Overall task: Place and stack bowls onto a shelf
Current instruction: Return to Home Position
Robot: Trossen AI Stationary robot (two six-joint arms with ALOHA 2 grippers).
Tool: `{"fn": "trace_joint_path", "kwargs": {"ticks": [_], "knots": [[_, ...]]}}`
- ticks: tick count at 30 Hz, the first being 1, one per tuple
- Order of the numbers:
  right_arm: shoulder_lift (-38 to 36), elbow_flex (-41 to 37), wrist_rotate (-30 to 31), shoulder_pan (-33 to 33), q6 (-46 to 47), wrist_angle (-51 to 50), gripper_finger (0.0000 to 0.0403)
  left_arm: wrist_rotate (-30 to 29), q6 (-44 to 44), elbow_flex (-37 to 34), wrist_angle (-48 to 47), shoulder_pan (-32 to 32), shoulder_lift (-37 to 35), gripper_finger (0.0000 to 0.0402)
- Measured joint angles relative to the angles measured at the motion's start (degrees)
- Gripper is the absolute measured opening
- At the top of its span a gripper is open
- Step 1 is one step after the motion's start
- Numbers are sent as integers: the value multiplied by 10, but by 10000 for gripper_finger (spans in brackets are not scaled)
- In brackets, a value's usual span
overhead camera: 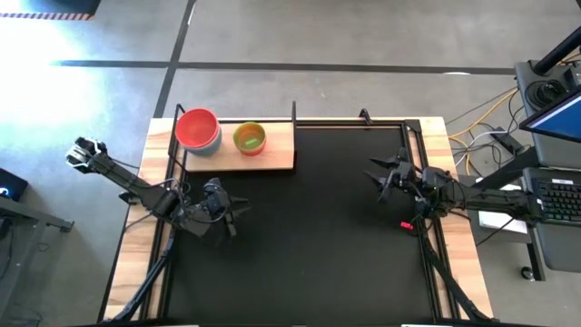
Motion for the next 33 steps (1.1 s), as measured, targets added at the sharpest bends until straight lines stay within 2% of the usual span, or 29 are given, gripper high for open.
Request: {"fn": "trace_joint_path", "kwargs": {"ticks": [19,25,27,29,33], "knots": [[1,0,0,0,-13,0,226,0,0,3,0,0,-1,111],[1,0,0,0,-13,0,226,1,-17,-4,7,0,-52,111],[2,0,0,0,-13,0,226,-16,-46,-15,57,0,-72,111],[2,0,0,0,-13,0,226,-60,-47,-33,137,0,-94,111],[2,0,0,0,-13,0,226,-95,51,-85,281,1,-146,111]]}}
